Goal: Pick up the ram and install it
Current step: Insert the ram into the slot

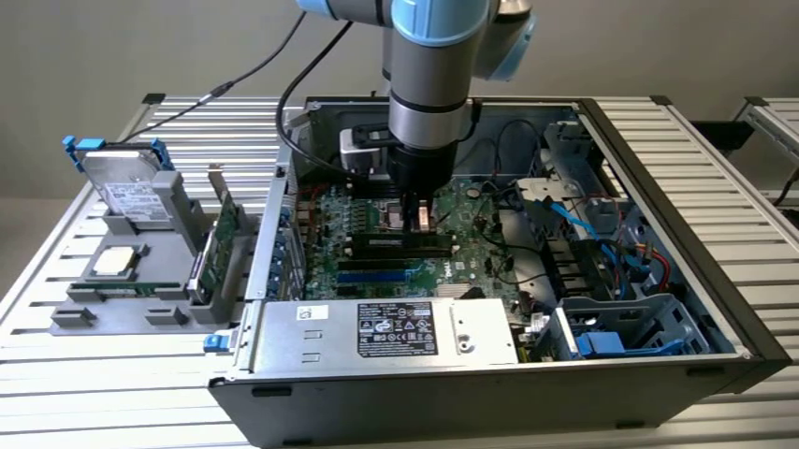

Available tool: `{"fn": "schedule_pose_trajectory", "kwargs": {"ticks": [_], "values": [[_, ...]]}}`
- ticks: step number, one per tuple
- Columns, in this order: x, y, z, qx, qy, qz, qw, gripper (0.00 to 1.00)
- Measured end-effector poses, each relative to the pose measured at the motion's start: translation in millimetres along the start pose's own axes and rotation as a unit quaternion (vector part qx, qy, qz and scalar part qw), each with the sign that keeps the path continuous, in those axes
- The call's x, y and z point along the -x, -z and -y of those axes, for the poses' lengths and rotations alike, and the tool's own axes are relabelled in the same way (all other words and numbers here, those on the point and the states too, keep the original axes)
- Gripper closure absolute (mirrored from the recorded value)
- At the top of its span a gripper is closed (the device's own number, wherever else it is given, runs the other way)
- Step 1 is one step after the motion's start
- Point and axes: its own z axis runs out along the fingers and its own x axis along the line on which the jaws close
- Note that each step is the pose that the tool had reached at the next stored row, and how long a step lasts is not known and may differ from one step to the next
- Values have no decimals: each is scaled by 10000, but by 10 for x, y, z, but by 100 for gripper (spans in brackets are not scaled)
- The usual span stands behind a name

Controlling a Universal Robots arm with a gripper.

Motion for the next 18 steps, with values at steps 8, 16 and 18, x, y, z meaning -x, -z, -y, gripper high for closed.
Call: {"fn": "schedule_pose_trajectory", "kwargs": {"ticks": [8, 16, 18], "values": [[-3, 2, 2, 0, 0, -1, 10000, 85], [-30, 24, 0, 1, 0, -1, 10000, 85], [-32, 24, 0, 1, -1, -1, 10000, 85]]}}
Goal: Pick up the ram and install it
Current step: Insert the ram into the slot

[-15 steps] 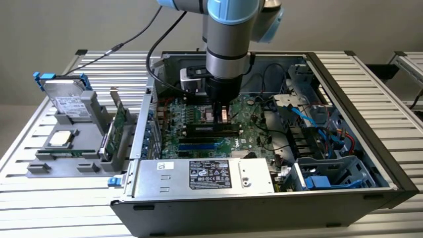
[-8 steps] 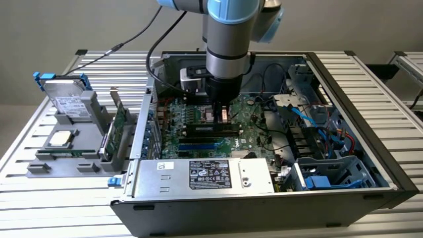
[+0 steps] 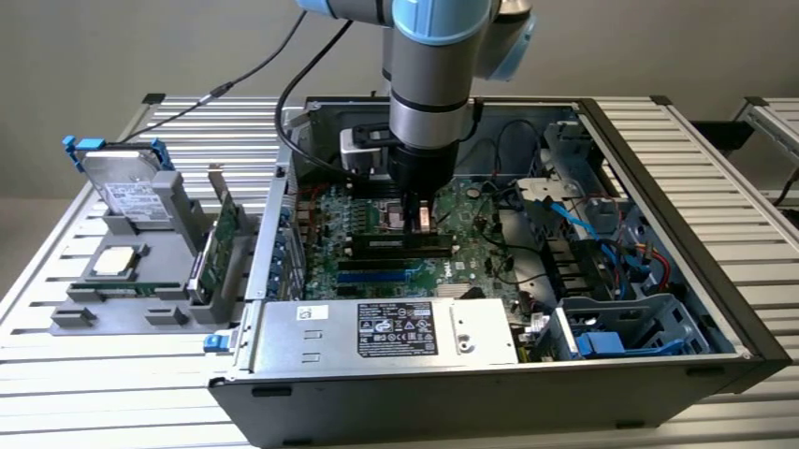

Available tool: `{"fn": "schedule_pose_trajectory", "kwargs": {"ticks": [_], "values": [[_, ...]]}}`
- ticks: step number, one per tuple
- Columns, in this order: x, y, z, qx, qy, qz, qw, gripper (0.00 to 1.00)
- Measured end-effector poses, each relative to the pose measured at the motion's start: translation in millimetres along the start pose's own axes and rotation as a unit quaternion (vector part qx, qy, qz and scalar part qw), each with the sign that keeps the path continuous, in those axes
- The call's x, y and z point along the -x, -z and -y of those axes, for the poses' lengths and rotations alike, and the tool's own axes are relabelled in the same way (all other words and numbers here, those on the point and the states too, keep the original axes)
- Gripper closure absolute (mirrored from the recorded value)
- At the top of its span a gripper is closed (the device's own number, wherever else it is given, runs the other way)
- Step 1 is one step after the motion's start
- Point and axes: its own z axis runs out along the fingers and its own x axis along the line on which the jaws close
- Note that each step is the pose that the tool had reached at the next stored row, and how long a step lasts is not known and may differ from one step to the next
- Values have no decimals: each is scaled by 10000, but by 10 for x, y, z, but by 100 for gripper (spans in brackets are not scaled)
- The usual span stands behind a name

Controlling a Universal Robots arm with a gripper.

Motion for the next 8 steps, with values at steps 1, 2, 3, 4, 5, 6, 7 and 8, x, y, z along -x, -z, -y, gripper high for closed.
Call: {"fn": "schedule_pose_trajectory", "kwargs": {"ticks": [1, 2, 3, 4, 5, 6, 7, 8], "values": [[0, 0, 0, 0, 0, 0, 10000, 85], [0, -1, 1, 0, 0, 1, 10000, 85], [-1, -2, 0, 0, 0, 0, 10000, 85], [-1, -4, 0, 0, 0, 1, 10000, 85], [-1, -8, 0, -1, 0, 1, 10000, 85], [-1, -11, 0, -1, -1, 1, 10000, 85], [-1, -14, -1, 0, -3, 0, 10000, 85], [-1, -16, -2, 0, -4, -1, 10000, 85]]}}
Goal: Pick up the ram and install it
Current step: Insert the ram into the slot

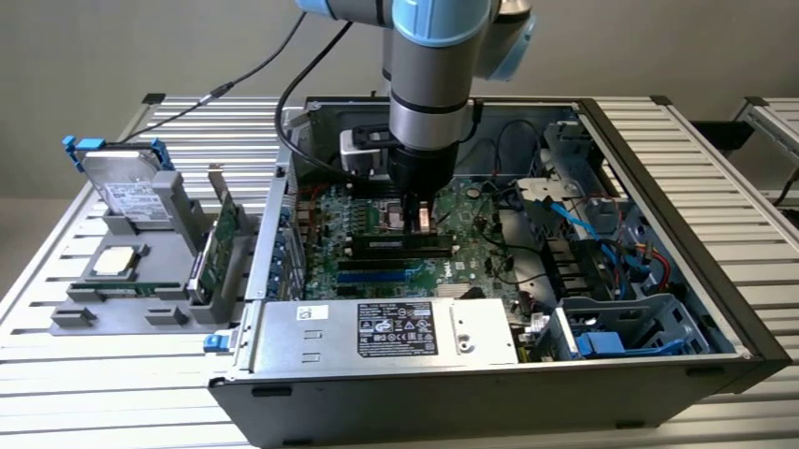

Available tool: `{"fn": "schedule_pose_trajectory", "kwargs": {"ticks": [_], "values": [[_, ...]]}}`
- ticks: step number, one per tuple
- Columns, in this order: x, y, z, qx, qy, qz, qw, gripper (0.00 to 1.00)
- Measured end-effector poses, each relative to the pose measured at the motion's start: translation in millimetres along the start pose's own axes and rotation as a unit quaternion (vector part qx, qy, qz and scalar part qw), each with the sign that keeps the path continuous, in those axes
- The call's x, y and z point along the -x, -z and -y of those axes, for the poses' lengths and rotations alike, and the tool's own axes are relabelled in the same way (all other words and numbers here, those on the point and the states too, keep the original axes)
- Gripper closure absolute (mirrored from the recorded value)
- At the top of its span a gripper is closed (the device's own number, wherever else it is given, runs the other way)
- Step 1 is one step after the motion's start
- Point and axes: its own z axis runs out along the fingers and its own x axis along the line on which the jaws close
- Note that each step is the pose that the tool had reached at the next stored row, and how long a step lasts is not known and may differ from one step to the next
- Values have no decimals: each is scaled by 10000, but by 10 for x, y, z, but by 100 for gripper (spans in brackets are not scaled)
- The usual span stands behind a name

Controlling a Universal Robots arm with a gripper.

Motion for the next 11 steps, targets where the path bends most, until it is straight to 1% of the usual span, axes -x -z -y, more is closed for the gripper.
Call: {"fn": "schedule_pose_trajectory", "kwargs": {"ticks": [11], "values": [[9, -18, -4, 4, -7, -1, 10000, 85]]}}
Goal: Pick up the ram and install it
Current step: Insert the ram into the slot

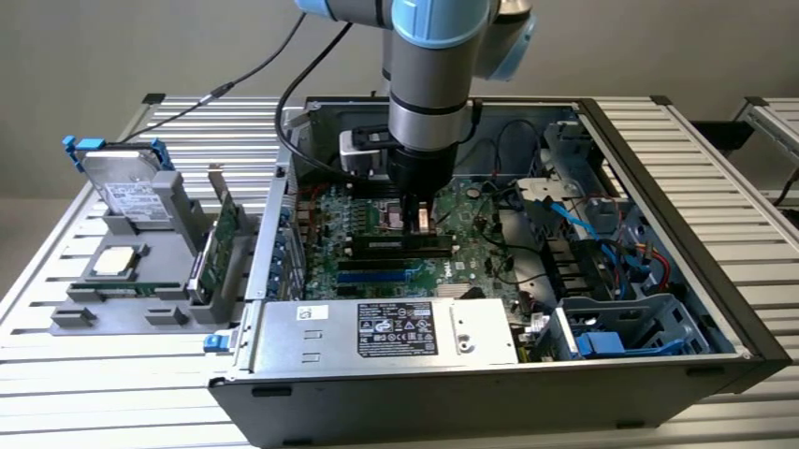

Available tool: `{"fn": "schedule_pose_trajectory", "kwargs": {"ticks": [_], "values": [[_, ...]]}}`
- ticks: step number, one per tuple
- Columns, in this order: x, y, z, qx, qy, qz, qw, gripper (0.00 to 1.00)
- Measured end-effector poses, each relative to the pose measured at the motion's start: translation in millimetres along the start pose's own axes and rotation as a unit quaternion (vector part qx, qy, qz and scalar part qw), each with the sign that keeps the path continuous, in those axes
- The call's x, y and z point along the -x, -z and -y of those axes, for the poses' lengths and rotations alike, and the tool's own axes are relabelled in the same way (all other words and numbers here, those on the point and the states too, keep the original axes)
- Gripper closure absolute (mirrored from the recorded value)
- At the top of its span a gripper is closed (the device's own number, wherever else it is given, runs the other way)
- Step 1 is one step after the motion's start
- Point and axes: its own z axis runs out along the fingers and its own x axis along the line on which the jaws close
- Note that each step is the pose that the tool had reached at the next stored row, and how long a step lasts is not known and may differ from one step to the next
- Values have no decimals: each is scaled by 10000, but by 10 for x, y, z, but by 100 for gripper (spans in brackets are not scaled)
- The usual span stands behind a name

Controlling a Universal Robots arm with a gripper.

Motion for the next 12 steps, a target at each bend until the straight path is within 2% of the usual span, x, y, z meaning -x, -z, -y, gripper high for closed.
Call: {"fn": "schedule_pose_trajectory", "kwargs": {"ticks": [9, 12], "values": [[27, -24, 2, 0, -2, -1, 10000, 85], [28, -19, 1, 9, -4, -2, 10000, 85]]}}
